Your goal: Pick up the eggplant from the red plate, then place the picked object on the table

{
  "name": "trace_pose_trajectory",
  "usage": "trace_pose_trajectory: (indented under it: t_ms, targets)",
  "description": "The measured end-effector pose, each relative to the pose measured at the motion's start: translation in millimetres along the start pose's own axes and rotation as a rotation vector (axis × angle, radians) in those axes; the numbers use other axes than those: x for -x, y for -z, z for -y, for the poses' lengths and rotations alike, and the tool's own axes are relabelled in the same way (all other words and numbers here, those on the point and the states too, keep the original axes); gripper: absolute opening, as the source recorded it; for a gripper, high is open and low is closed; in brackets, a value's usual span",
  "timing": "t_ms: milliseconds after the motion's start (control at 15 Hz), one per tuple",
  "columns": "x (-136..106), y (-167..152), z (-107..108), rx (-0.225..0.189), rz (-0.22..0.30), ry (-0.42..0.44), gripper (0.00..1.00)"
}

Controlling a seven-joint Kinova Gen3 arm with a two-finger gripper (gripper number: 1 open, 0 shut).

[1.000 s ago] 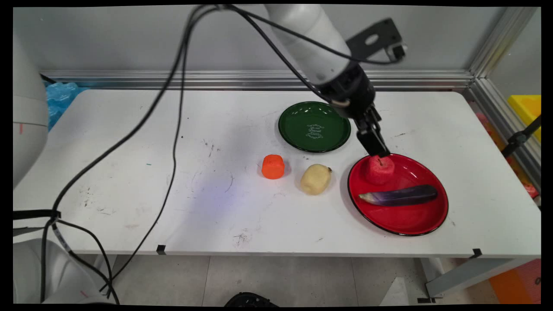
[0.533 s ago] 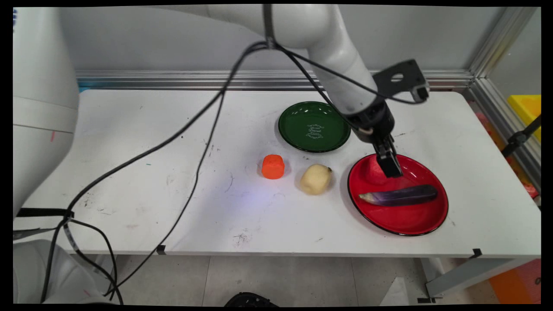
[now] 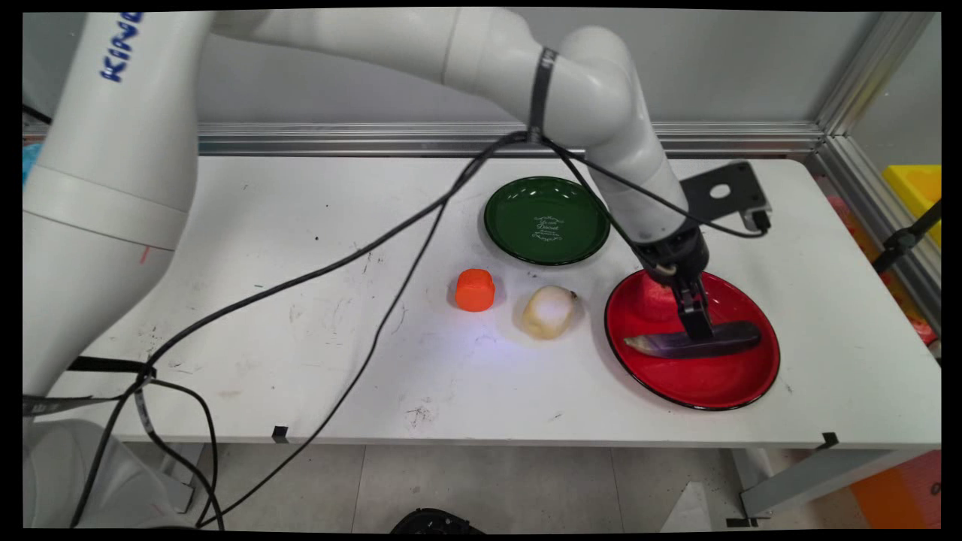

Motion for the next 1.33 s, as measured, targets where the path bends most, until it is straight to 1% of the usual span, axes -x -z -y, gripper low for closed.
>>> trace_pose_trajectory:
  t_ms: [333, 667, 733, 1067, 1333]
  targets:
    - [-6, -36, 1, 0.008, 0.012, -0.013, 1.00]
    - [-10, -60, 3, 0.016, 0.018, -0.020, 1.00]
    - [-11, -63, 3, 0.018, 0.018, -0.022, 0.00]
    - [-14, -68, 4, 0.031, 0.015, -0.036, 0.00]
    - [-15, -55, 5, 0.034, 0.011, -0.059, 0.00]
